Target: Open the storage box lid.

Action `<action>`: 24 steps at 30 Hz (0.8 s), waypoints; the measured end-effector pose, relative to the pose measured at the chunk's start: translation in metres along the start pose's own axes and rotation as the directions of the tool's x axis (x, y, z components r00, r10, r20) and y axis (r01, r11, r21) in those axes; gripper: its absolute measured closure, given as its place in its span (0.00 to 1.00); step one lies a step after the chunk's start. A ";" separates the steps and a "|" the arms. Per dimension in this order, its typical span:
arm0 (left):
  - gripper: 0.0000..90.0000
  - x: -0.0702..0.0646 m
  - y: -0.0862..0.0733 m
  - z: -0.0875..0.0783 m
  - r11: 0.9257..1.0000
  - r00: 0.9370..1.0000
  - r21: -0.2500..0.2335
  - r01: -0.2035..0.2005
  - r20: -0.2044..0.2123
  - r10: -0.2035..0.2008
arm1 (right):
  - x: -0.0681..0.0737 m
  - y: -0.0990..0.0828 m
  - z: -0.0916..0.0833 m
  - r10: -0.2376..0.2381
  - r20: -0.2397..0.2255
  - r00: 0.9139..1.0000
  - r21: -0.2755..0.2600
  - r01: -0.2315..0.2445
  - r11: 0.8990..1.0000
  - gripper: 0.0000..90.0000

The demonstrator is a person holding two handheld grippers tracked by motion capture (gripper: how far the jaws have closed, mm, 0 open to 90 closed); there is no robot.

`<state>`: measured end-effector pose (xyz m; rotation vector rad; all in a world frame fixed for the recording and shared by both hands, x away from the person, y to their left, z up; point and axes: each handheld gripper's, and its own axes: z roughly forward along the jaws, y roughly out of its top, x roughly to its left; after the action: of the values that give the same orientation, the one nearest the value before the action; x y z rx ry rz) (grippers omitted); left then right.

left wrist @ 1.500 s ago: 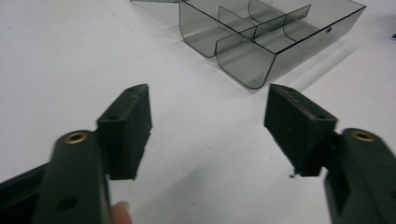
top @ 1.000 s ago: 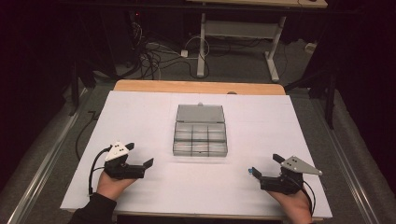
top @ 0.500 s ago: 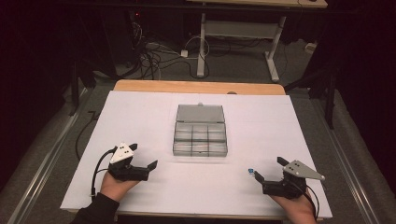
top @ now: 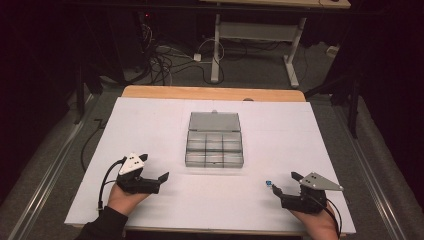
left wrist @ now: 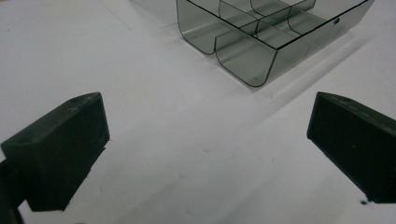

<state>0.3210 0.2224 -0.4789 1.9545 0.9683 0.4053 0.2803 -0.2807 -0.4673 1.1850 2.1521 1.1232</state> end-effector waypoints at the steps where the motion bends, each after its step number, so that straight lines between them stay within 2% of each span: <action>1: 0.00 0.001 0.000 0.000 1.000 1.000 -0.003 0.005 0.000 -0.005 | 0.000 0.000 0.000 -0.002 -0.002 1.000 0.006 0.002 1.000 0.22; 3: 0.00 0.001 0.000 0.000 1.000 1.000 -0.003 0.009 0.002 -0.009 | 0.001 0.000 0.001 -0.005 -0.006 1.000 0.012 0.005 1.000 0.25; 7: 0.00 0.003 0.000 -0.001 1.000 1.000 -0.010 0.022 -0.001 -0.022 | 0.001 0.002 0.004 -0.020 -0.024 1.000 0.044 0.021 0.999 0.36; 13: 0.00 0.002 0.000 0.000 1.000 1.000 -0.006 0.014 0.004 -0.014 | 0.000 0.002 0.008 -0.021 -0.036 0.999 0.064 0.023 0.998 0.45; 14: 0.00 0.002 0.000 0.001 1.000 1.000 -0.005 0.013 0.006 -0.013 | 0.001 0.002 0.009 -0.025 -0.038 0.999 0.075 0.028 0.997 0.50; 24: 0.00 0.002 0.000 0.001 1.000 1.000 0.000 0.011 0.009 -0.011 | 0.002 0.003 0.015 -0.029 -0.049 0.998 0.103 0.034 0.994 0.59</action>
<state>0.3230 0.2227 -0.4795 1.9484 0.9724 0.3898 0.2910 -0.2718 -0.4734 1.1754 2.2816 1.0473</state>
